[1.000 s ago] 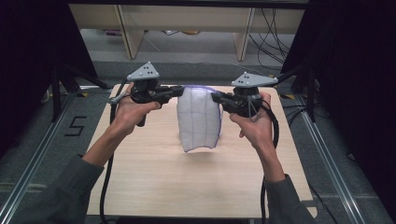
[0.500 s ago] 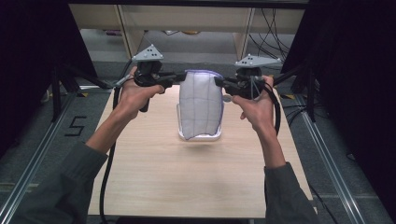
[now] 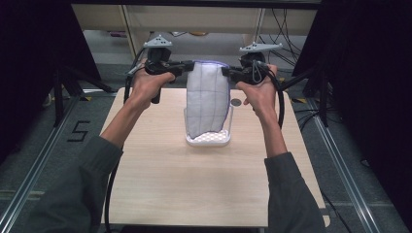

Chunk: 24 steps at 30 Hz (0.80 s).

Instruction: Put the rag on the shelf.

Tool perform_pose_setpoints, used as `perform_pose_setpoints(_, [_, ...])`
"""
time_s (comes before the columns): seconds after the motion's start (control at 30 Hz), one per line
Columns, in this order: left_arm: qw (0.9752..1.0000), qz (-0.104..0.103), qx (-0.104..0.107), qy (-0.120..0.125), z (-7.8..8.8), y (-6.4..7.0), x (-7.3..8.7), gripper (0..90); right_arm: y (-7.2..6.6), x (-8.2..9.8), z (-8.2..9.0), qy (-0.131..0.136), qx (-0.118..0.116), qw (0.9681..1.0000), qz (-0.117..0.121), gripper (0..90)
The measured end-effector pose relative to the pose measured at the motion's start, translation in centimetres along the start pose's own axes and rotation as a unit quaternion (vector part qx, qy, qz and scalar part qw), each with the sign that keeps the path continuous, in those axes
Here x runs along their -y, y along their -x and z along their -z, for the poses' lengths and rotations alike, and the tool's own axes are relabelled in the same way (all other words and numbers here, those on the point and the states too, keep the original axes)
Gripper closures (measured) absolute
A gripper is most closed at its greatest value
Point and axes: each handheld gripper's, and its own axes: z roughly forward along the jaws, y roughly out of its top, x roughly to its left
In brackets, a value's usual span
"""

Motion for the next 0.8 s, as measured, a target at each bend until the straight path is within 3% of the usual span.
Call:
perform_pose_setpoints(0.3, [0.9995,0.029,-0.010,-0.006,-2.1,-2.2,0.9,86.5,1.6,0.0,-2.7,-0.014,-0.002,0.9998,-0.016,84.9])
perform_pose_setpoints(0.47, [0.9988,0.046,-0.014,-0.009,-3.1,-2.9,1.6,86.5,2.2,0.2,-4.2,-0.027,0.011,0.9994,-0.020,84.8])
perform_pose_setpoints(0.67, [0.9976,0.066,-0.014,-0.019,-4.2,-3.5,2.4,86.5,2.9,0.9,-5.7,-0.043,0.014,0.9982,-0.039,84.8])
perform_pose_setpoints(0.8, [0.9967,0.075,-0.019,-0.027,-4.7,-4.0,2.9,86.4,3.3,1.4,-6.5,-0.050,0.014,0.9979,-0.039,84.7])
